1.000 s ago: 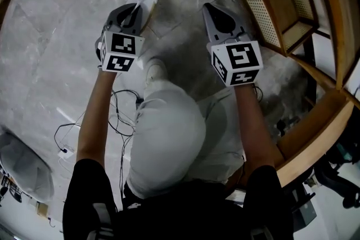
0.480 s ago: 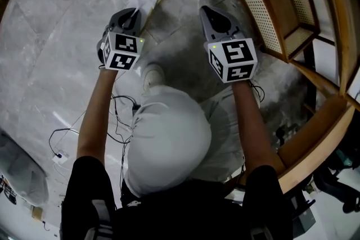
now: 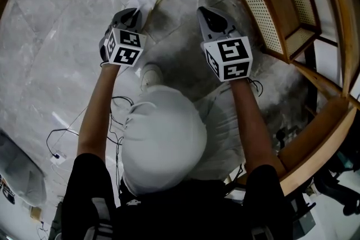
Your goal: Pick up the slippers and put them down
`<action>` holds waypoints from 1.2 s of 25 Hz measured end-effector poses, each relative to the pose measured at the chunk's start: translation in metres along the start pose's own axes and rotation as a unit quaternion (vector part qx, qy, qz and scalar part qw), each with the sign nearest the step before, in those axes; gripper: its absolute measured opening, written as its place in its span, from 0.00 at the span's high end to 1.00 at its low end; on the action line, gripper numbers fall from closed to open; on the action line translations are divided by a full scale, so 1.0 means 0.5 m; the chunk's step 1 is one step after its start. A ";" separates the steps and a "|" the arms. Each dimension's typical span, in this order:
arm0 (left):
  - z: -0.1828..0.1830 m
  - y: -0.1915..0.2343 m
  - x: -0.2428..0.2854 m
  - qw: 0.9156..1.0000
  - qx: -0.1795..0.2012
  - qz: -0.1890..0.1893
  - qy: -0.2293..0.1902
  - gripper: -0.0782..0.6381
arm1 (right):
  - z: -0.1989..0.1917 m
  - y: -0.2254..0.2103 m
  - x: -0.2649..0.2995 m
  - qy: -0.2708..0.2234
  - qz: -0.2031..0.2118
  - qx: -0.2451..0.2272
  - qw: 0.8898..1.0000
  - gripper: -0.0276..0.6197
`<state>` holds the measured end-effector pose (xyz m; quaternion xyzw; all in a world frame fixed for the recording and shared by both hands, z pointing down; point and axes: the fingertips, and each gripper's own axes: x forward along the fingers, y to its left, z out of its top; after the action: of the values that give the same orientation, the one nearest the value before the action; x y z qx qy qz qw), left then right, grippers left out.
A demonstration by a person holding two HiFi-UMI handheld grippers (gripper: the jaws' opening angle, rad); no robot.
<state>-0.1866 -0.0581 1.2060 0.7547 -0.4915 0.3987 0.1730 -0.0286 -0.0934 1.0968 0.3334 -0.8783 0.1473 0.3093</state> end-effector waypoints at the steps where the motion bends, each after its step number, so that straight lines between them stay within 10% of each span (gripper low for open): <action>1: -0.003 -0.004 0.003 1.000 -0.001 -0.001 0.000 0.87 | -0.003 0.001 0.001 0.002 0.001 -0.002 1.000 0.96; 30: -0.035 -0.001 -0.009 0.999 -0.038 -0.001 -0.002 0.79 | -0.004 0.014 0.004 0.001 0.006 -0.007 1.000 0.96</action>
<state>-0.1945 -0.0437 1.2135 0.7490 -0.5055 0.3783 0.2010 -0.0336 -0.0885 1.0991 0.3261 -0.8808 0.1438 0.3118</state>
